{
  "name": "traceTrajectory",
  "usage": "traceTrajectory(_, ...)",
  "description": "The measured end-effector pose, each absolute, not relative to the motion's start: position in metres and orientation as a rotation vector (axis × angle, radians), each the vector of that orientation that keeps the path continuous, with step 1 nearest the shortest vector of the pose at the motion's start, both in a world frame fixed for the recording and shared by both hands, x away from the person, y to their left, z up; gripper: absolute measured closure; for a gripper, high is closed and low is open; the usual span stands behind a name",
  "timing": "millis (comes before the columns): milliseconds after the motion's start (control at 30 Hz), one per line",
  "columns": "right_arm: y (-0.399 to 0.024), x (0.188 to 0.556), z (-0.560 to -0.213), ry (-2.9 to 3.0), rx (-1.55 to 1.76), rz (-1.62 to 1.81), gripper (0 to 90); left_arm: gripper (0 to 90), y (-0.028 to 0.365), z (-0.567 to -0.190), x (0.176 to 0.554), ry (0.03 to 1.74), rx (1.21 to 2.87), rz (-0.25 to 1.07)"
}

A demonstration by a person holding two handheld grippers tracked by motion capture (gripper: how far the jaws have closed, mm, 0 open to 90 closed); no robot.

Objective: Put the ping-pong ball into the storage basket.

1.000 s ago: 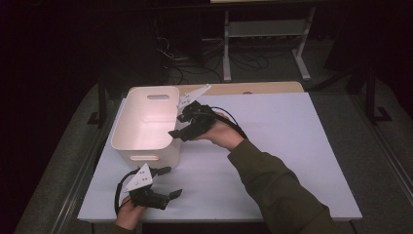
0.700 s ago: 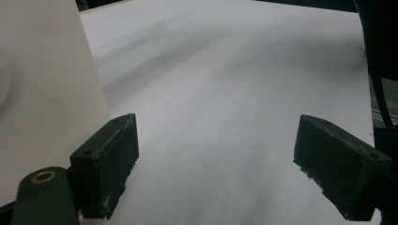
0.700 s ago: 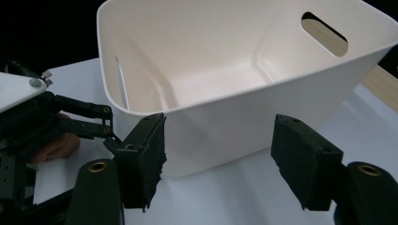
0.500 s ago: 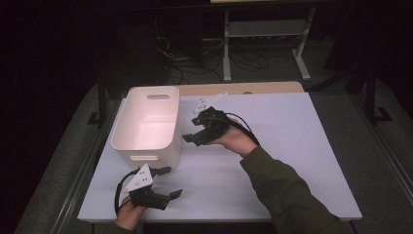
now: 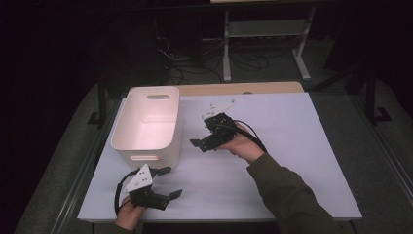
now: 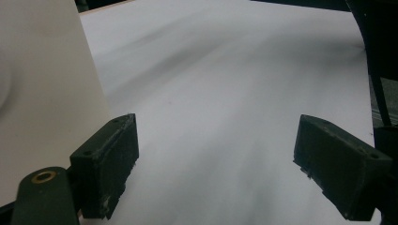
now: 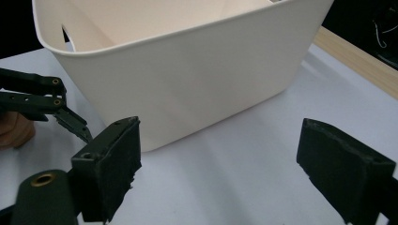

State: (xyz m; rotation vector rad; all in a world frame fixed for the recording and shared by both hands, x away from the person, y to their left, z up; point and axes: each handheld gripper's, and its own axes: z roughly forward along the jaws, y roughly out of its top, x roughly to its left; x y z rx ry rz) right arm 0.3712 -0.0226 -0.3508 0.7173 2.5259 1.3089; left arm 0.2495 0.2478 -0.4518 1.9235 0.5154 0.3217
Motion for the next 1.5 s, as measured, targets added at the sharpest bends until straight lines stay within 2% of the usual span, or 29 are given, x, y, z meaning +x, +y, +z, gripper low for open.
traceTrajectory(667,-0.053,0.355,-0.391,2.48,0.809,1.278,3.0,14.2,0.248,-0.452,0.249,0.51,1.927,0.324)
traceTrajectory(1500,-0.09,0.336,-0.415,2.422,0.886,1.289,1.5,14.2,0.248,-0.452,0.249,0.505,1.924,0.328)
